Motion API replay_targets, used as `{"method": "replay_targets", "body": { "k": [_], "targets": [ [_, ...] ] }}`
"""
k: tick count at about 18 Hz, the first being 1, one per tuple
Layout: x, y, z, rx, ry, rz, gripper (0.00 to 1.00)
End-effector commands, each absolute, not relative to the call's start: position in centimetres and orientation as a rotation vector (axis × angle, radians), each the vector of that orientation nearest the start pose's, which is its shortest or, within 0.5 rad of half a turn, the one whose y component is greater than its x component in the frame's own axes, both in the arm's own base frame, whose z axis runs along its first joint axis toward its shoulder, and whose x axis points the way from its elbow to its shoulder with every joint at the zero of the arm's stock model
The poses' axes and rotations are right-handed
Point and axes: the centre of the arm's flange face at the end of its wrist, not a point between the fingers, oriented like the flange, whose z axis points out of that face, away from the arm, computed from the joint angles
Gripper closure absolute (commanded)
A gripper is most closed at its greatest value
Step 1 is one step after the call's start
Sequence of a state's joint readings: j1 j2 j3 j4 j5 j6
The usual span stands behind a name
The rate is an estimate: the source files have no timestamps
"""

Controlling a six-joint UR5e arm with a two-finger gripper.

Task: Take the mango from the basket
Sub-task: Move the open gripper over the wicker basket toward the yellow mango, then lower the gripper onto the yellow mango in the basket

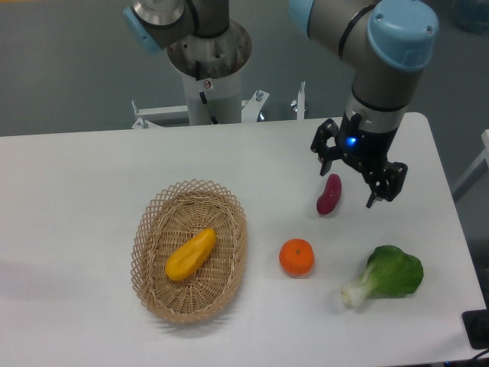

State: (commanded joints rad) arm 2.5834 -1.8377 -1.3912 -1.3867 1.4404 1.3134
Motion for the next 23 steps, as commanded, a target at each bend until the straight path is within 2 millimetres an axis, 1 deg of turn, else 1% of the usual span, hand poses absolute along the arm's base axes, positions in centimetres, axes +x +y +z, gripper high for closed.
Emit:
{"method": "replay_targets", "body": {
  "k": [3,5,8,10,12,13,14,16,17,19,20,22,23],
  "targets": [
    [-41.2,47.1,44.2,-2.939,0.389,0.083,0.0],
    [-38.9,49.0,43.0,-2.93,0.329,0.106,0.0],
    [-35.5,51.4,41.2,-2.934,0.261,0.084,0.0],
    [-33.0,53.1,39.4,-2.952,0.232,0.038,0.0],
    [-30.5,55.1,37.1,-2.967,0.189,0.0,0.0],
    [-29.3,55.8,35.5,-2.98,0.145,-0.022,0.0],
    [-28.6,56.4,34.1,-2.976,0.115,-0.02,0.0],
    [-26.2,57.4,32.0,-2.972,0.136,-0.014,0.0],
    [-25.8,57.5,31.0,-2.981,0.148,0.005,0.0],
    [-24.3,58.7,28.5,-3.013,0.205,0.057,0.0],
    [-23.7,59.3,27.7,-3.034,0.232,0.095,0.0],
    [-22.5,60.0,26.5,-3.053,0.273,0.126,0.0],
    [-22.4,60.1,26.0,-3.057,0.274,0.12,0.0]
  ]
}}
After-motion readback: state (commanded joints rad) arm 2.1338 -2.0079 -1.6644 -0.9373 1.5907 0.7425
